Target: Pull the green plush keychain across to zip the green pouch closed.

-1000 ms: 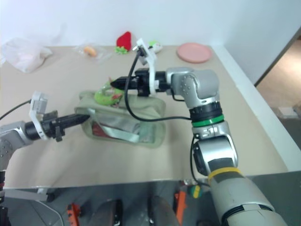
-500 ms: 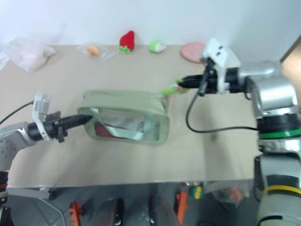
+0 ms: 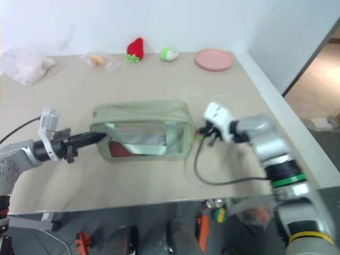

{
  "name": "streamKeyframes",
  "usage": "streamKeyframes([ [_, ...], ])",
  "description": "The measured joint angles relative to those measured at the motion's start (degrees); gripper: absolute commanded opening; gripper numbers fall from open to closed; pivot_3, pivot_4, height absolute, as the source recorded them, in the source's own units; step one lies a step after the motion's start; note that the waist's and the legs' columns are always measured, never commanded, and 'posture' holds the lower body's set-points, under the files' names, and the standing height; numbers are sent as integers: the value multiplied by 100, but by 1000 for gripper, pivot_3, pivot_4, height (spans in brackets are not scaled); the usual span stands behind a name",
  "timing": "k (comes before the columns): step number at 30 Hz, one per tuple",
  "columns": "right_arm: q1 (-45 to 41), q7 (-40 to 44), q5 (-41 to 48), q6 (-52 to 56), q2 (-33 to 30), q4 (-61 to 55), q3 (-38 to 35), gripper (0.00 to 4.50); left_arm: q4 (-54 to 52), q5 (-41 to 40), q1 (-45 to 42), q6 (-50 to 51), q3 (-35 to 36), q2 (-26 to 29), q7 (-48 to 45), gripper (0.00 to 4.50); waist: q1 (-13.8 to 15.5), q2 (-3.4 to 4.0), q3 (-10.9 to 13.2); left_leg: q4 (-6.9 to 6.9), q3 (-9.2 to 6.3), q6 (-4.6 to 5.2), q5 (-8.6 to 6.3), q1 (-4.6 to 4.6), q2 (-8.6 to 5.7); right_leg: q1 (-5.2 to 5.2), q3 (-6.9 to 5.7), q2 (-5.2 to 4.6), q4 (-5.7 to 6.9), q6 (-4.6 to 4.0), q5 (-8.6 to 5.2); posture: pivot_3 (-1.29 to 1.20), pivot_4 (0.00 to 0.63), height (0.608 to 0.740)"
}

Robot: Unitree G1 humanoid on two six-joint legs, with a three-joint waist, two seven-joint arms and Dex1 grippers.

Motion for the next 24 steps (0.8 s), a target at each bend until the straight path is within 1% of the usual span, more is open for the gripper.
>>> streamKeyframes([
  [3, -3, -61, -65, 116, 62, -215, 7, 38, 32, -23, -8, 105, 105, 50, 80, 0, 20, -3, -2, 4, 1, -3, 2, -3, -4, 5, -7, -8, -1, 0, 0, 0, 150, 740],
  [7, -32, 9, -172, 28, -126, -234, 3, 38, 33, -69, -52, 233, 105, 50, 248, 0, 28, -4, -2, 6, 2, 3, 3, -6, -18, 6, -3, -19, -5, 4, 2, 0, 150, 740],
  [10, -168, -25, -106, 28, -151, -93, -189, 1069, 52, -63, -118, 266, 106, 24, 446, 0, 30, -4, -2, 7, 1, 6, 4, -6, -19, 6, 0, -20, -6, 8, 5, 0, 150, 740],
  [12, -318, -24, 153, 157, -125, -33, -558, 1740, 53, -62, -135, 267, 112, 16, 526, 0, 28, -4, -2, 6, 1, 6, 4, -5, -16, 6, -1, -17, -6, 8, 6, 0, 150, 740],
  [14, -448, 81, 592, 376, -45, -47, -990, 2391, 65, -65, -141, 275, 112, 10, 555, 778, 29, -4, -2, 6, 1, 6, 4, -5, -13, 8, -8, -12, -6, 8, 6, 0, 150, 740],
  [16, -505, 251, 1043, 578, -39, -117, -1362, 3070, 123, -103, -219, 314, 115, -15, 651, 1397, 33, -4, -2, 4, -2, 6, 5, -6, -11, 9, -13, -10, -6, 7, 6, 0, 150, 740],
  [17, -507, 321, 1163, 622, -64, -136, -1458, 3495, 136, -115, -253, 357, 126, -15, 675, 1792, 33, -4, -2, 5, -4, 6, 5, -7, -11, 10, -14, -11, -6, 7, 6, 0, 150, 740],
  [20, -413, 575, 1680, 951, -207, -199, -1862, 4451, 137, -243, -293, 429, 236, 4, 701, 2769, 34, -4, -2, 5, -1, 7, 5, -11, -15, 10, -11, -18, -11, 8, 6, 0, 150, 740],
  [21, -218, 769, 1995, 1064, -350, -344, -2107, 4487, 91, -250, -291, 401, 282, 75, 697, 3141, 42, -4, -2, 5, -3, 8, 4, -19, -16, 9, -15, -20, -18, 8, 6, 0, 150, 740],
  [22, -182, 830, 2075, 1100, -386, -366, -2168, 4487, 91, -243, -291, 394, 312, 108, 702, 3385, 42, -4, -2, 5, -2, 11, 2, -19, -16, 9, -14, -21, -20, 8, 6, 0, 150, 740],
  [23, -63, 920, 2307, 1221, -457, -488, -2334, 4487, 35, -154, -289, 321, 321, 196, 744, 3797, 42, -4, -2, 5, -2, 12, 1, -19, -16, 8, -11, -22, -21, 8, 6, 0, 150, 740],
  [24, 87, 1026, 2537, 1349, -544, -649, -2490, 4487, -37, -91, -235, 266, 341, 339, 737, 3797, 42, -4, -2, 4, -2, 13, 0, -21, -16, 9, -12, -21, -24, 9, 5, 0, 150, 740],
])
